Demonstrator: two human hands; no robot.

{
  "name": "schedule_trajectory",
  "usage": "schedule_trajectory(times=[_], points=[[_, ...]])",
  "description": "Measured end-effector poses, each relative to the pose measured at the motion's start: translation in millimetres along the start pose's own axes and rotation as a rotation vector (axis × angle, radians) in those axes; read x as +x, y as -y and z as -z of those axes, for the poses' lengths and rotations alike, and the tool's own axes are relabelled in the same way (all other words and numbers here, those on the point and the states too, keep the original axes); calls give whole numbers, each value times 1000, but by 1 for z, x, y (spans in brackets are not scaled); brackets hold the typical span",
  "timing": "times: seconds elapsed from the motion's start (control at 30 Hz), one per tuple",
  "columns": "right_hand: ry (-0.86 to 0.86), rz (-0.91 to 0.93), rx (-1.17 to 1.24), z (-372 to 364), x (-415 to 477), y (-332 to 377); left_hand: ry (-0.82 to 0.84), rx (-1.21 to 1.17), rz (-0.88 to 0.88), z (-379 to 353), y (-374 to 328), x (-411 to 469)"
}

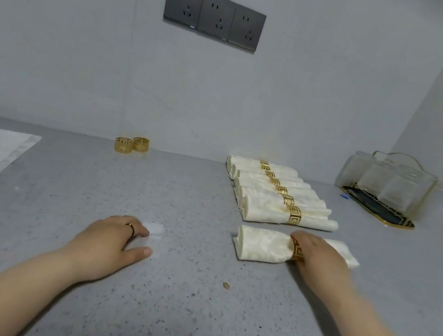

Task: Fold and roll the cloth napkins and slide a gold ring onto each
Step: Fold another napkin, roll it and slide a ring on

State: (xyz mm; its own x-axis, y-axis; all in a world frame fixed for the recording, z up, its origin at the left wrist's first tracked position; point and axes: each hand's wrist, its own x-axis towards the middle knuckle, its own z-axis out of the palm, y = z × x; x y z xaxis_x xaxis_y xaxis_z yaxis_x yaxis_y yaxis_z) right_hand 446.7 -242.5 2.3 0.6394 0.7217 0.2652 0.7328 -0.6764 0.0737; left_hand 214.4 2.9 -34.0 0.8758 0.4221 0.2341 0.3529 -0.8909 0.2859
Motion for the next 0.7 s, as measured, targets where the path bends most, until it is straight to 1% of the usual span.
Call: schedule_trajectory(times=[0.1, 0.23, 0.6, 0.7], points=[[-25, -55, -13, -7, 7, -12, -43, -3, 20, -6, -1, 0], [-8, -110, 12, -12, 20, -18, -88, -22, 8, -9, 3, -1], [2, -114, 47, -26, 58, -13, -181, -94, -4, -13, 8, 4], [-9, -114, 39, -27, 61, -15, -171, -111, -6, -10, 6, 3]])
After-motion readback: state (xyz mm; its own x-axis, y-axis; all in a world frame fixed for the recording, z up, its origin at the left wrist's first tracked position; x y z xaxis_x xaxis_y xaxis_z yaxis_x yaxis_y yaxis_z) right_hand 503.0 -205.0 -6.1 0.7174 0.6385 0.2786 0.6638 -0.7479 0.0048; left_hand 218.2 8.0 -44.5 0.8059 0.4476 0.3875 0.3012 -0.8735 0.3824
